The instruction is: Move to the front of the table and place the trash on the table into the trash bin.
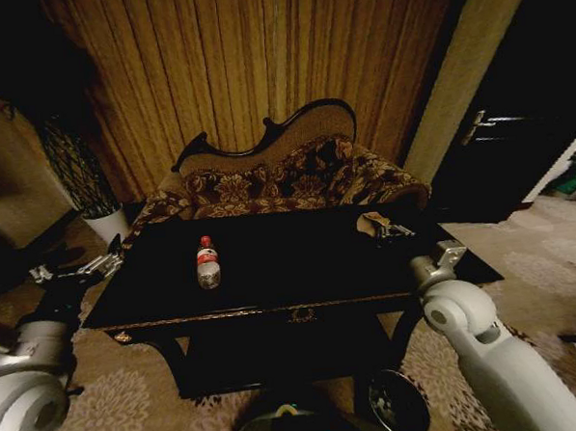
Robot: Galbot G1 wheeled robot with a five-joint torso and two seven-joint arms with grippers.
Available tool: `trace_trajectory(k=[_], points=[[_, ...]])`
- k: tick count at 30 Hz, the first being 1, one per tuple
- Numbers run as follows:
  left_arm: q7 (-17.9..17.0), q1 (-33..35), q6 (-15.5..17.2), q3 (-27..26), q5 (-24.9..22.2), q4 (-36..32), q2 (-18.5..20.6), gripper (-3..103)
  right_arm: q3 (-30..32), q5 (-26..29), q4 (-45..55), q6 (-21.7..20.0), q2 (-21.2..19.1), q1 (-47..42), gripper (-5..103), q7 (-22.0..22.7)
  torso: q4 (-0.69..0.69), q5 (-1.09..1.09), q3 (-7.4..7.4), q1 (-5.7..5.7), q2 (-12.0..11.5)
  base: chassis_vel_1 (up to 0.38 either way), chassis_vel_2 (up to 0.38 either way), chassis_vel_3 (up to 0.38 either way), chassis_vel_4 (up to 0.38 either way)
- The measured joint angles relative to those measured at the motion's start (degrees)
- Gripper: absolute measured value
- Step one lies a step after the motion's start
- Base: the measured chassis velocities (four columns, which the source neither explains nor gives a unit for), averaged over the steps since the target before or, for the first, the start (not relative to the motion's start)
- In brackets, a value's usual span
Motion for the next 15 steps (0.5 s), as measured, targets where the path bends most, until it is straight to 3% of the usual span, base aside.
trace_trajectory(k=[15], points=[[0.07,0.42,-0.06,-0.41,0.01,0.00,0.13,100,-0.18,0.00,-0.09,0.00,-0.01,0.19,1,0.05,0.00,0.00,0.00,0.01,0.00,0.000,0.000,0.000,0.000]])
